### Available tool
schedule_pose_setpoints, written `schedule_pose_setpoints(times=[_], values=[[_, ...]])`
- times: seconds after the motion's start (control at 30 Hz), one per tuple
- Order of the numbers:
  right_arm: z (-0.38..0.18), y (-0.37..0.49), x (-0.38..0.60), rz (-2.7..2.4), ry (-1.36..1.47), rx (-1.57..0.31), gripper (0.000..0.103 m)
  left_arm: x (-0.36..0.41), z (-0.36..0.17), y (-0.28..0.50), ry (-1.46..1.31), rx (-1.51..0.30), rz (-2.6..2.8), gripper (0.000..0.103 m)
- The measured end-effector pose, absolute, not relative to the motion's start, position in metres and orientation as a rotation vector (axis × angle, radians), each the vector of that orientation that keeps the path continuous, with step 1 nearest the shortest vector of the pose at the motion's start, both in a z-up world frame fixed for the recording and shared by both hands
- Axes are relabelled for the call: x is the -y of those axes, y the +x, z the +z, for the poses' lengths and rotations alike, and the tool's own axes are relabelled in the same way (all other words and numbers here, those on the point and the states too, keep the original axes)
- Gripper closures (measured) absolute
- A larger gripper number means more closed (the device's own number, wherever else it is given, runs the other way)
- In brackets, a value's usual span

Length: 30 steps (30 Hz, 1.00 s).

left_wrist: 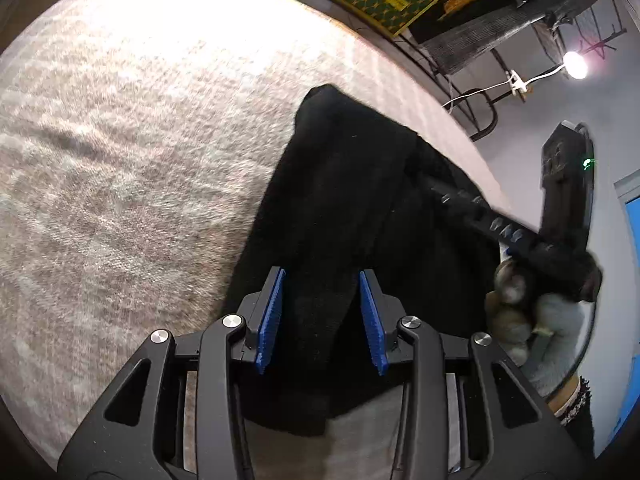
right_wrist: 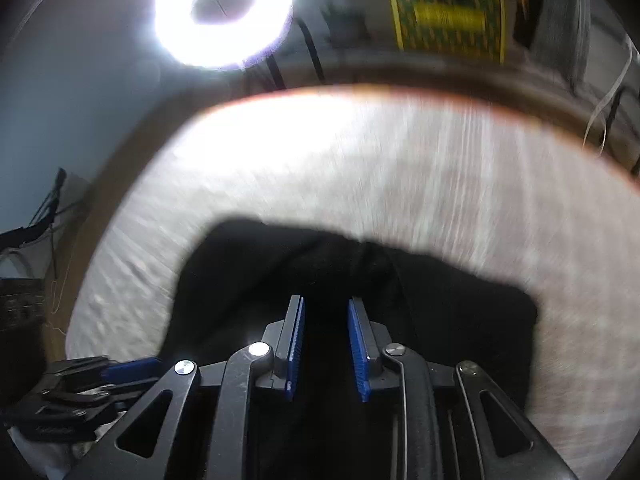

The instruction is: Fold large clothes

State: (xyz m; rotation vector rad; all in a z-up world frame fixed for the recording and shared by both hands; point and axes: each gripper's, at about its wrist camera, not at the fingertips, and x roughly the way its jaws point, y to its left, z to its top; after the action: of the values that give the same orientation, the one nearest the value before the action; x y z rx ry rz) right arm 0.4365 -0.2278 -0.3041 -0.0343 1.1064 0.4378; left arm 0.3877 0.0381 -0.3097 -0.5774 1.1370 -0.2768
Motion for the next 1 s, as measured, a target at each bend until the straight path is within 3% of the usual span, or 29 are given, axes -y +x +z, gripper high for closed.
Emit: schedule_pose_setpoints(times=[0.3, 0.43, 0.5, 0.73, 0.87, 1.0], values=[[-0.272, 0.399, 0.247, 0.489, 0.016, -1.055, 0.078, -0.067, -0.291, 0.4, -0.646, -1.065, -0.275, 0.063], [-0.266, 0.357, 0.267, 0.541, 0.034, -1.046, 0.076, -0.096, -0.289, 0.426, -0.75, -1.028, -0.258, 0.046], [-0.278, 0.344, 0.271, 0.537, 0.027, -1.07, 0.076, -0.104, -0.297, 0.443, -0.816, -1.047, -0.275, 0.043], [-0.304, 0.329, 0.277, 0.537, 0.034, -1.078, 0.076, -0.093, -0.331, 0.485, -1.042, -1.099, -0.401, 0.043], [-0.304, 0.321, 0.27, 0.542, -0.071, -1.065, 0.076, -0.077, -0.321, 0.499, -0.888, -1.101, -0.375, 0.065], [-0.289, 0.317, 0.282, 0.582, 0.01, -1.049, 0.074, -0.067, -0.312, 0.501, -0.674, -1.112, -0.243, 0.065]])
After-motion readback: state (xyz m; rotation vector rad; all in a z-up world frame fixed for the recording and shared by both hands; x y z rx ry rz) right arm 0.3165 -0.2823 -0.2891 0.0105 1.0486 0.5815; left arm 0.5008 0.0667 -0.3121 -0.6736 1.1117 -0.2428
